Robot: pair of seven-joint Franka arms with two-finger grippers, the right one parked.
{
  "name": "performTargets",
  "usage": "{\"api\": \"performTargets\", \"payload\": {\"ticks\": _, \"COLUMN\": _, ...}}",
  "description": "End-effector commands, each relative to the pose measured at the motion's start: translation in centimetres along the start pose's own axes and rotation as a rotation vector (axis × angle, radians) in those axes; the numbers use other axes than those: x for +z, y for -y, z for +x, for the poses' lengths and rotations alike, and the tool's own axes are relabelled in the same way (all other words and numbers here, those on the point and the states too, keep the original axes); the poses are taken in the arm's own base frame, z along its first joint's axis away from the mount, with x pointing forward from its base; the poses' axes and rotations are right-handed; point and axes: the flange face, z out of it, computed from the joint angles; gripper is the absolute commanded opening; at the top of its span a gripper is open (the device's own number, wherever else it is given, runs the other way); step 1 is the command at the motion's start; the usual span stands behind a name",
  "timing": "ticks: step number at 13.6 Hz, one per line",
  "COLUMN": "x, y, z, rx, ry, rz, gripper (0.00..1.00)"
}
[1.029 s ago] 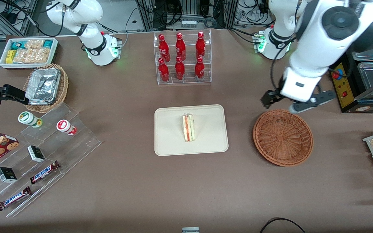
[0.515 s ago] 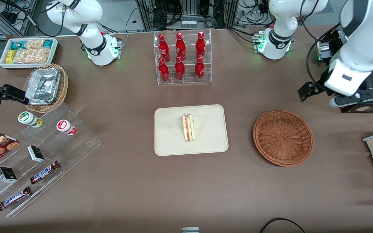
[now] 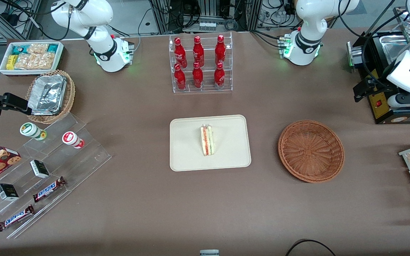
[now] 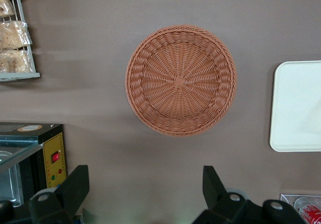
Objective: Place sandwich from basket to tray
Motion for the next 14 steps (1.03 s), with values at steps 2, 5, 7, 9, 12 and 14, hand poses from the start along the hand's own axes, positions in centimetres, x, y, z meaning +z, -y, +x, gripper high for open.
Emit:
{"api": "performTargets", "payload": {"ticks": 2, "x": -1.4, "y": 0.2, "z": 0.5, "rx": 0.021, "ry": -0.006, "rz": -0.019, "gripper": 1.0}}
{"api": "performTargets", "payload": {"ticks": 5, "x": -2.5, "y": 0.0, "z": 1.1, "rx": 0.036, "ry": 0.0, "rz": -0.023, "gripper": 1.0}}
{"api": "performTargets", "payload": {"ticks": 7, "x": -3.2, "y": -0.5, "z": 1.7, "rx": 0.047, "ry": -0.017, "rz": -0.027, "gripper": 1.0}}
{"api": "performTargets", "payload": {"ticks": 9, "x": -3.2, "y": -1.1, "z": 3.2, "rx": 0.056, "ry": -0.027, "rz": -0.031, "gripper": 1.0}}
{"api": "performTargets", "payload": {"ticks": 12, "x": -3.6, "y": -1.1, "z": 3.9, "rx": 0.051, "ry": -0.035, "rz": -0.037, "gripper": 1.0}}
{"api": "performTargets", "payload": {"ticks": 14, "x": -3.4, "y": -1.0, "z": 4.1, "rx": 0.053, "ry": -0.034, "rz": -0.035, "gripper": 1.0}}
